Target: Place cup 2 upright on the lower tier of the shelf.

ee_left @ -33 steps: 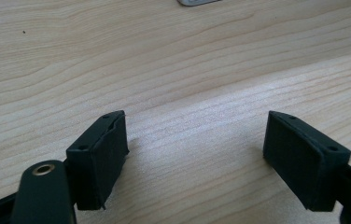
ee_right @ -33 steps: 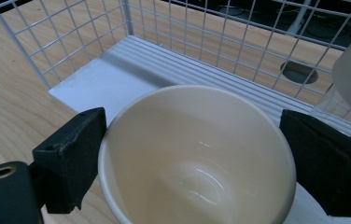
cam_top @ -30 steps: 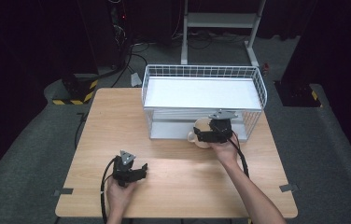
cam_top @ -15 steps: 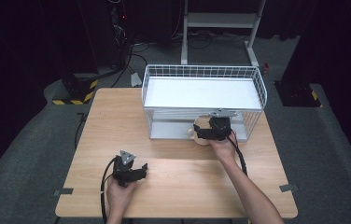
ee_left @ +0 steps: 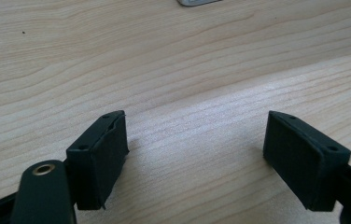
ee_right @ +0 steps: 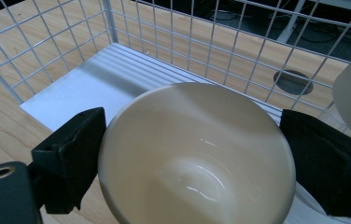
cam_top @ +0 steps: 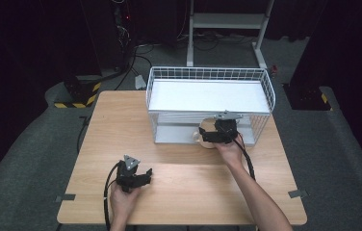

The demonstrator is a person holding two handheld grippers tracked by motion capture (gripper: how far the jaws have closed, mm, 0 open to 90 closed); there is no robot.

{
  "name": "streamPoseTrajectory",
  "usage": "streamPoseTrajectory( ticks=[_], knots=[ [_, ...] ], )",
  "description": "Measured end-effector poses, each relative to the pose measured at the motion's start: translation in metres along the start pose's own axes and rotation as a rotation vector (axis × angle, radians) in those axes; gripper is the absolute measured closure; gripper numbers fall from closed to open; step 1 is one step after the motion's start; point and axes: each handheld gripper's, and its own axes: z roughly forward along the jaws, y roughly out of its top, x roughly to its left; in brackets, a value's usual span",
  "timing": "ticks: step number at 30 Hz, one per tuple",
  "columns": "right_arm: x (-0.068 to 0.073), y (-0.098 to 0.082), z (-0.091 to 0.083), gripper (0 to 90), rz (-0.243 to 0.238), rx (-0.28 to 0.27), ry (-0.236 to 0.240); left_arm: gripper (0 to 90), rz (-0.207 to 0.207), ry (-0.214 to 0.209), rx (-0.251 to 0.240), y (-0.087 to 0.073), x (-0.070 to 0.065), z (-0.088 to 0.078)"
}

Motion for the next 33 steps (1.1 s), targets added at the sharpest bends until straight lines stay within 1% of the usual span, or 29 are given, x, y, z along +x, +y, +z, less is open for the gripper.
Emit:
streamPoseTrajectory(
  ticks=[10, 14, 17, 19, 22, 25, 27, 29, 30, 33],
  knots=[
    [-0.0026, -0.0008, -0.0005, 9.6, -0.018, -0.003, 0.027, 22.1, 0.000, 0.000, 0.000, 0.0000, 0.0000, 0.0000],
    [-0.0017, -0.0010, -0.0006, 9.2, -0.012, 0.002, 0.024, 22.1, 0.001, 0.001, -0.001, 0.0000, -0.0001, 0.0001],
    [-0.0006, -0.0015, -0.0001, 9.0, -0.018, 0.006, 0.014, 22.2, 0.003, 0.002, -0.002, 0.0000, -0.0001, 0.0001],
    [-0.0002, -0.0019, 0.0007, 8.9, -0.031, 0.005, 0.008, 22.3, 0.004, 0.002, -0.002, 0.0000, -0.0001, 0.0001],
    [0.0005, -0.0021, 0.0010, 8.9, -0.032, 0.008, 0.003, 22.3, -0.001, 0.003, -0.006, -0.0001, -0.0004, 0.0003],
    [0.0006, -0.0033, 0.0010, 8.6, -0.022, 0.013, 0.003, 22.3, -0.002, 0.002, -0.005, -0.0001, -0.0005, 0.0002],
    [0.0011, -0.0046, 0.0012, 8.6, -0.027, 0.021, 0.000, 22.3, -0.004, 0.001, -0.005, -0.0001, -0.0004, 0.0003],
    [-0.0002, -0.0064, 0.0024, 8.6, -0.027, 0.023, 0.010, 22.3, -0.004, 0.001, -0.005, -0.0001, -0.0004, 0.0003],
    [-0.0002, -0.0074, 0.0025, 8.6, -0.017, 0.025, 0.011, 22.3, -0.004, 0.001, -0.005, -0.0001, -0.0004, 0.0003],
    [-0.0009, -0.0096, 0.0027, 8.6, -0.023, 0.024, 0.015, 22.2, -0.004, 0.001, -0.005, -0.0001, -0.0004, 0.0003]
  ],
)
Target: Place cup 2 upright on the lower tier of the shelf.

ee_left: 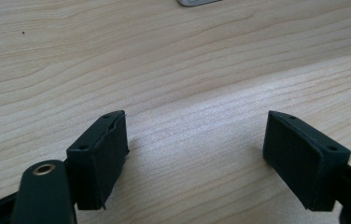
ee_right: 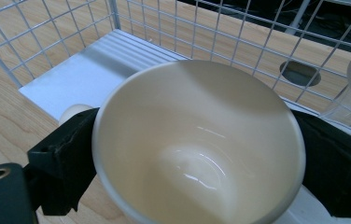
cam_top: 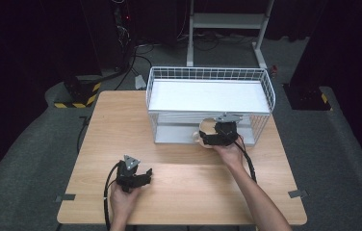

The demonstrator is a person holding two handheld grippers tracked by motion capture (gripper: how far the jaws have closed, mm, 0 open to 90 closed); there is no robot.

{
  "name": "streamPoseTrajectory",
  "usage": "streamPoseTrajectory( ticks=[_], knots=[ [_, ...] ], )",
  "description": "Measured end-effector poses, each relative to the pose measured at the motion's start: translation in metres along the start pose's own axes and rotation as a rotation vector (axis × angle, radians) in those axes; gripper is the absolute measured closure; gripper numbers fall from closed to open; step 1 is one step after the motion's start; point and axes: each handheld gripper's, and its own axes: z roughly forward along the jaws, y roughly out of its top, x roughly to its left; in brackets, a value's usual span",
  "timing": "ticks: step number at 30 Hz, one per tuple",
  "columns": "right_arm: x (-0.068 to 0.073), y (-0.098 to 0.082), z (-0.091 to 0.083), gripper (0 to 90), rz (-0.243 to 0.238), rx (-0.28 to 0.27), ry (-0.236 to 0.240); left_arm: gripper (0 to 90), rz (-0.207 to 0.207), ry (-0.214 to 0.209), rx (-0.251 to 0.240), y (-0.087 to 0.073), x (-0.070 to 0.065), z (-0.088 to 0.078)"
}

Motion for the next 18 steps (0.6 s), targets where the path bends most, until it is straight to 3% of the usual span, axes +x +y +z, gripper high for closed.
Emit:
streamPoseTrajectory(
  ticks=[7, 18],
  knots=[
    [-0.0012, -0.0021, 0.0007, 8.8, 0.019, 0.003, 0.011, 22.2, 0.000, 0.000, 0.000, 0.0000, 0.0000, 0.0000],
    [0.0008, -0.0029, 0.0052, 9.2, 0.021, -0.035, -0.028, 22.2, 0.001, 0.000, 0.000, 0.0001, 0.0000, 0.0000]
  ],
)
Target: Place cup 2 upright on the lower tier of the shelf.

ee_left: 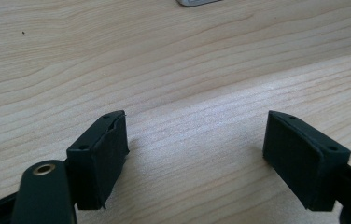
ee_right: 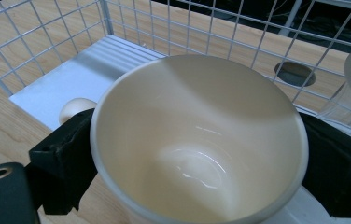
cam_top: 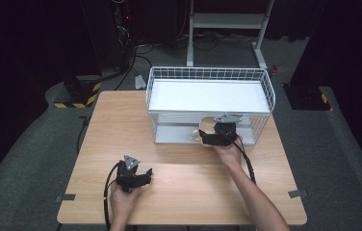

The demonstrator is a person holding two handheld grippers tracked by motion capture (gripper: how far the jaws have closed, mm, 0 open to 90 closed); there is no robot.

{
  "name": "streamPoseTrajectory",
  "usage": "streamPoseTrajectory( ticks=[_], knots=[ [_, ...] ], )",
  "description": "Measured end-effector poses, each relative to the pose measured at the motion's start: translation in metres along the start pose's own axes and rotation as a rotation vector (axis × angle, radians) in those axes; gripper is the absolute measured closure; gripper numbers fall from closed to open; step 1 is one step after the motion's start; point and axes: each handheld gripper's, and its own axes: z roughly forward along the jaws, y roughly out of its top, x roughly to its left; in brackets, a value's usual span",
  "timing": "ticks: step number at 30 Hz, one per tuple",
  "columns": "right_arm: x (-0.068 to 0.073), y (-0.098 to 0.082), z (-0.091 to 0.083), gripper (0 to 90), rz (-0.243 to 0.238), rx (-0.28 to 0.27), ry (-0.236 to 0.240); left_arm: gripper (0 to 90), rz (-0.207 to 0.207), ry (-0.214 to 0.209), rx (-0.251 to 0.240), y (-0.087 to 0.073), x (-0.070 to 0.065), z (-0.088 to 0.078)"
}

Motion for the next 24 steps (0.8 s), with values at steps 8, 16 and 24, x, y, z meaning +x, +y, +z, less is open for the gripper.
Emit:
streamPoseTrajectory(
  ticks=[8, 16, 24],
  knots=[
    [0.000, 0.001, -0.001, 8.5, -0.003, 0.005, 0.008, 22.3, 0.000, 0.000, 0.000, 0.000, 0.000, 0.000],
    [-0.002, 0.000, -0.004, 8.2, 0.001, 0.016, 0.019, 22.2, 0.000, 0.000, 0.000, 0.000, 0.000, 0.000],
    [-0.002, -0.009, -0.006, 8.6, -0.001, 0.034, 0.009, 22.3, 0.002, 0.000, -0.001, 0.000, 0.000, 0.000]
  ],
)
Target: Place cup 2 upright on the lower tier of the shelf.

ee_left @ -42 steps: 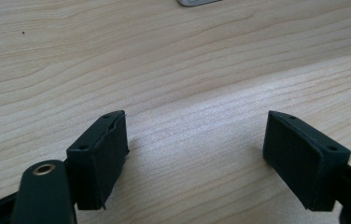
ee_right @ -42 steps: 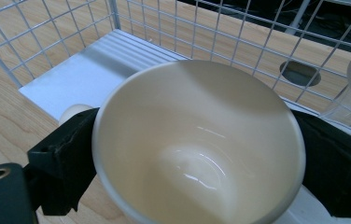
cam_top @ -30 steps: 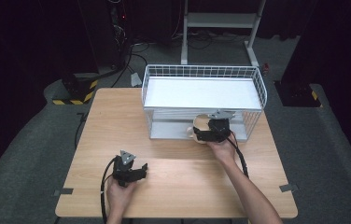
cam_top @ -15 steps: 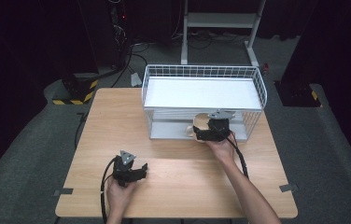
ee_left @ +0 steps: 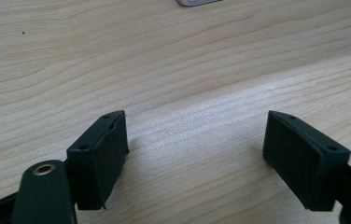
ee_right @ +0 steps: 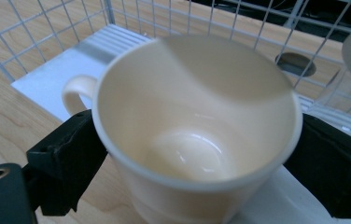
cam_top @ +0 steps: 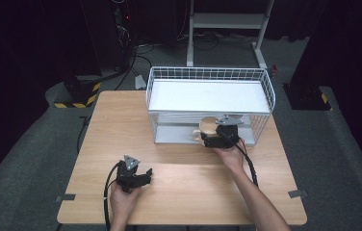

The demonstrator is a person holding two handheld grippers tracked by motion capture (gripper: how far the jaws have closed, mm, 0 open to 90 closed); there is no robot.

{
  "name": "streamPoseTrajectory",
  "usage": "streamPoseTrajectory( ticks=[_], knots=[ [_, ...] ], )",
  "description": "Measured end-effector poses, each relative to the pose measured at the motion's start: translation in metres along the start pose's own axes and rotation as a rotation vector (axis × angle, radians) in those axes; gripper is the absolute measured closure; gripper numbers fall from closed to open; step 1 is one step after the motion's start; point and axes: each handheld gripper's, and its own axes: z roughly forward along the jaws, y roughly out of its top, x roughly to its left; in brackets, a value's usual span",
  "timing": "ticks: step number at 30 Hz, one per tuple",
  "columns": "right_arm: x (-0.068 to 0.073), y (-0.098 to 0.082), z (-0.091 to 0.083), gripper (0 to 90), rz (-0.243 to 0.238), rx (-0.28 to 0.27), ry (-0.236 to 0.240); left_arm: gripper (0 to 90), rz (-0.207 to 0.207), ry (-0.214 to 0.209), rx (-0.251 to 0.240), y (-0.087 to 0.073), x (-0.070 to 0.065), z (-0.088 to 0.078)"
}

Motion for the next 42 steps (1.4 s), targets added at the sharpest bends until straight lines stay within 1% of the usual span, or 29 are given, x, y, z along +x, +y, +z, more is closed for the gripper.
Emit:
streamPoseTrajectory(
  ticks=[1, 3, 4, 7, 11, 13, 14, 15, 16, 17, 18, 19, 21, 24, 26, 28, 30, 32, 33, 35, 36, 38, 40, 41, 42],
  knots=[
    [0.001, -0.002, 0.000, 9.0, 0.006, 0.010, -0.003, 22.3, 0.000, 0.000, 0.000, 0.000, 0.000, 0.000],
    [0.001, -0.006, 0.003, 9.7, -0.005, 0.022, -0.007, 22.3, -0.001, 0.000, 0.001, 0.000, 0.000, 0.000],
    [0.002, -0.007, 0.004, 9.8, -0.002, 0.029, -0.013, 22.3, 0.000, 0.000, 0.000, 0.000, 0.000, 0.000],
    [0.002, -0.011, 0.006, 9.8, 0.000, 0.032, -0.016, 22.3, 0.000, 0.000, -0.001, 0.000, 0.000, 0.000],
    [0.004, -0.014, 0.009, 9.7, -0.007, 0.054, -0.028, 22.5, 0.001, 0.000, -0.001, 0.000, 0.000, 0.000],
    [0.004, -0.015, 0.010, 9.7, 0.005, 0.060, -0.024, 22.5, 0.002, 0.001, 0.000, 0.000, 0.000, 0.000],
    [0.002, -0.015, 0.012, 9.7, -0.002, 0.060, -0.023, 22.5, 0.001, 0.000, 0.000, 0.000, 0.000, 0.000],
    [0.004, -0.016, 0.012, 9.6, 0.009, 0.071, -0.027, 22.5, 0.003, 0.001, -0.001, 0.000, 0.000, 0.000],
    [0.004, -0.017, 0.014, 9.6, -0.008, 0.074, -0.034, 22.5, 0.001, 0.000, 0.000, 0.000, 0.000, 0.000],
    [0.005, -0.017, 0.014, 9.7, 0.005, 0.082, -0.036, 22.5, 0.002, 0.000, 0.000, 0.000, 0.000, 0.000],
    [0.004, -0.018, 0.015, 9.7, -0.004, 0.082, -0.036, 22.5, 0.002, 0.000, 0.000, 0.000, 0.000, 0.000],
    [0.004, -0.018, 0.015, 9.7, 0.010, 0.082, -0.036, 22.5, 0.002, 0.000, 0.000, 0.000, 0.000, 0.000],
    [0.005, -0.018, 0.016, 9.7, 0.016, 0.084, -0.041, 22.5, 0.007, 0.000, 0.003, 0.000, 0.000, 0.000],
    [0.004, -0.018, 0.017, 9.8, 0.006, 0.077, -0.042, 22.6, 0.006, -0.002, 0.003, 0.000, 0.000, 0.000],
    [0.005, -0.016, 0.019, 10.0, 0.019, 0.093, -0.043, 22.6, 0.006, -0.001, 0.003, 0.000, 0.000, 0.000],
    [0.005, -0.014, 0.022, 10.2, 0.004, 0.093, -0.043, 22.6, 0.006, -0.002, 0.004, 0.000, 0.000, 0.000],
    [0.005, -0.012, 0.024, 10.9, 0.005, 0.096, -0.047, 22.6, 0.006, -0.001, 0.003, 0.000, 0.000, 0.000],
    [0.006, -0.010, 0.026, 13.1, 0.014, 0.101, -0.051, 22.6, 0.005, -0.001, 0.003, 0.000, 0.000, 0.000],
    [0.006, -0.010, 0.027, 15.9, 0.012, 0.102, -0.053, 22.6, 0.007, -0.001, 0.003, 0.000, 0.000, 0.000],
    [0.005, -0.010, 0.028, 25.8, 0.012, 0.096, -0.053, 22.6, 0.006, -0.001, 0.003, 0.000, 0.000, 0.000],
    [0.005, -0.010, 0.029, 26.8, 0.010, 0.093, -0.053, 22.6, 0.005, -0.002, 0.003, 0.000, 0.000, 0.000],
    [0.005, -0.010, 0.032, 26.3, 0.021, 0.097, -0.053, 22.6, 0.006, -0.002, 0.003, 0.000, 0.000, 0.000],
    [0.005, -0.011, 0.034, 26.5, 0.045, 0.101, -0.057, 22.6, 0.006, -0.002, 0.003, 0.000, 0.000, 0.000],
    [0.004, -0.011, 0.035, 26.8, 0.042, 0.096, -0.052, 22.6, 0.006, -0.001, 0.003, 0.000, 0.000, 0.000],
    [0.004, -0.011, 0.036, 27.3, 0.053, 0.094, -0.051, 22.6, 0.006, -0.001, 0.003, 0.000, 0.000, 0.000]
  ],
)
